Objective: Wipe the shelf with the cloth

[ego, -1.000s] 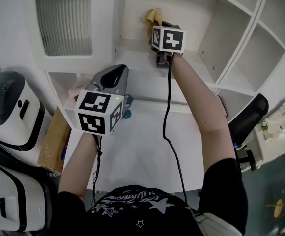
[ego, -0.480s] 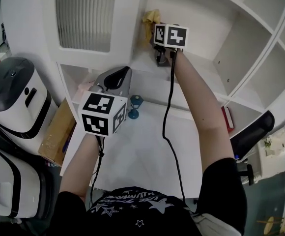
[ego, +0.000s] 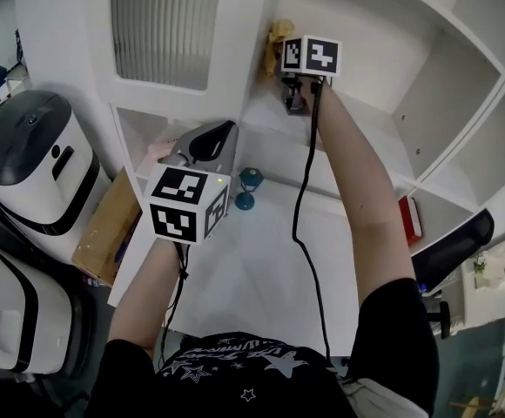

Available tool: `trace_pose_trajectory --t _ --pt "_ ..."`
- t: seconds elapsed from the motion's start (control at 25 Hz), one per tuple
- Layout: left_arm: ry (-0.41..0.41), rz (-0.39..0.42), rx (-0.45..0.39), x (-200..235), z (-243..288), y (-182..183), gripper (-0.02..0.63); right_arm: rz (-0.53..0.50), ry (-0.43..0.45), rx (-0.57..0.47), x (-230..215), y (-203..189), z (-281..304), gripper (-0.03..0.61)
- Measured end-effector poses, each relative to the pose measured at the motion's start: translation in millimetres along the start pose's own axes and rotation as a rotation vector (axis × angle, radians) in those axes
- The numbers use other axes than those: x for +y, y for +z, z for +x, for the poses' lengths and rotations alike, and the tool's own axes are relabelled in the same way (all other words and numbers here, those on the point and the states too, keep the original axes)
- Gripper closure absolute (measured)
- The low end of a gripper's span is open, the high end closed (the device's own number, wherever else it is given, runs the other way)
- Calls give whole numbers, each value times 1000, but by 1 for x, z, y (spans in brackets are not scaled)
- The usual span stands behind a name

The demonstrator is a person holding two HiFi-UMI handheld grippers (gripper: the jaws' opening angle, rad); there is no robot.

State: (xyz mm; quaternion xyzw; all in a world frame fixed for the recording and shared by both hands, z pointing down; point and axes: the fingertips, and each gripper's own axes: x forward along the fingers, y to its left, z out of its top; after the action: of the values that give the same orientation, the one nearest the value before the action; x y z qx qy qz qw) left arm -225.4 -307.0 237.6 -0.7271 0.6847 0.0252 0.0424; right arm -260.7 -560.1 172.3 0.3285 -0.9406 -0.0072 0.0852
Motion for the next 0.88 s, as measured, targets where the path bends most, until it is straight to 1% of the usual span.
trace_pose_trajectory --t 0.16,0.32,0.6,0.88 --pt "3 -1 7 0 0 -2 610 18 2 -2 -1 0 3 499" --pt "2 3 9 -1 -1 -3 610 29 -21 -3 -9 -2 -2 497" --pt "-19 5 -2 -7 1 1 612 -15 -84 5 -28 -4 -19 497" --pt "-80 9 -10 -28 10 4 611 -20 -182 9 -70 -11 -50 497"
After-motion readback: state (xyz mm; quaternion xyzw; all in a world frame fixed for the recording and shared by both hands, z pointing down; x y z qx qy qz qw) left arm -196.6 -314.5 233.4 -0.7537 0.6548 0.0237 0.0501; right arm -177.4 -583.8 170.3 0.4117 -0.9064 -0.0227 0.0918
